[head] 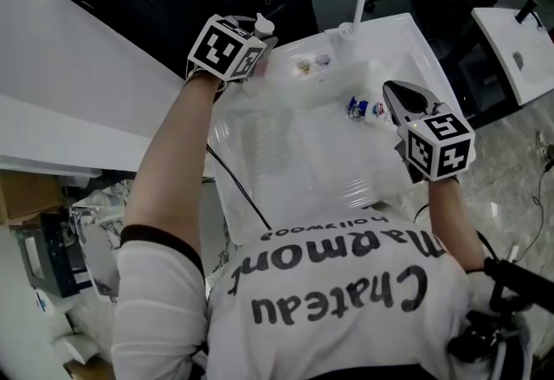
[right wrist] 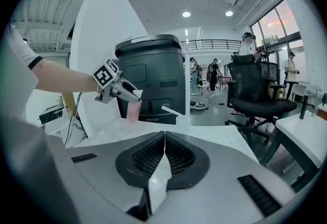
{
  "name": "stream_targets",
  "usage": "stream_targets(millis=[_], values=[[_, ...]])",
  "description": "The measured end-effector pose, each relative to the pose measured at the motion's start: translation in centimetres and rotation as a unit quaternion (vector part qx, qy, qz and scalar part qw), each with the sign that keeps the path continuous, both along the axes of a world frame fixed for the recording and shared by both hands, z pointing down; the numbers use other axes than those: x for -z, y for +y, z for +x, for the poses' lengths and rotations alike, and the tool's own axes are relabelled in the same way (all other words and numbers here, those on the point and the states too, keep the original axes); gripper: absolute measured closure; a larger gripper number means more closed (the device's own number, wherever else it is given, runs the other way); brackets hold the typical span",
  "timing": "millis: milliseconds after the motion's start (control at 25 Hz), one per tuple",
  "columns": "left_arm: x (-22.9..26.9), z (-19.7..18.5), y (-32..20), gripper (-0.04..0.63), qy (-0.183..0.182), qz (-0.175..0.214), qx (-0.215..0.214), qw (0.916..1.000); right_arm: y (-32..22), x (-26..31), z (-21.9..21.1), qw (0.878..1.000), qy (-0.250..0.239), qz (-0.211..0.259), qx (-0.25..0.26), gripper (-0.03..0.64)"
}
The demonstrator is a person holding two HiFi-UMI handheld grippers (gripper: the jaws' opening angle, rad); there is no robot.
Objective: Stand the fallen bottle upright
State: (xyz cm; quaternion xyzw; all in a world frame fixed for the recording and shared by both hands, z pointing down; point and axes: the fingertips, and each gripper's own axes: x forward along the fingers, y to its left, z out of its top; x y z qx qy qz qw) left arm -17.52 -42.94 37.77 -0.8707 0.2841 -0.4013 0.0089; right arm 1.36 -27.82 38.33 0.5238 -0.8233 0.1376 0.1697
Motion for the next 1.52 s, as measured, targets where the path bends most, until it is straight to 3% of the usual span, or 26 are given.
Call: stream_targets(millis=[440, 920, 1520], values=[[0.8, -3.5, -0.2, 0.405, 0.062, -0.001, 0.05, 0.9968, -1.1, 1.2, -1.8, 0.999, 0.031, 0.008, 0.026, 0.603], [1.0, -5.0, 0.6, 0.408, 0.137, 0.029, 0.06, 0.9884, -1.9, 1.8, -3.3, 0.998, 0.05, 0.014, 0.045, 0.603], [1.1, -7.0, 1.5, 0.408, 0.168, 0.032, 0.091, 0.981, -2.3, 1.7, -4.2, 0.997, 0.052, 0.011, 0.061, 0.603]])
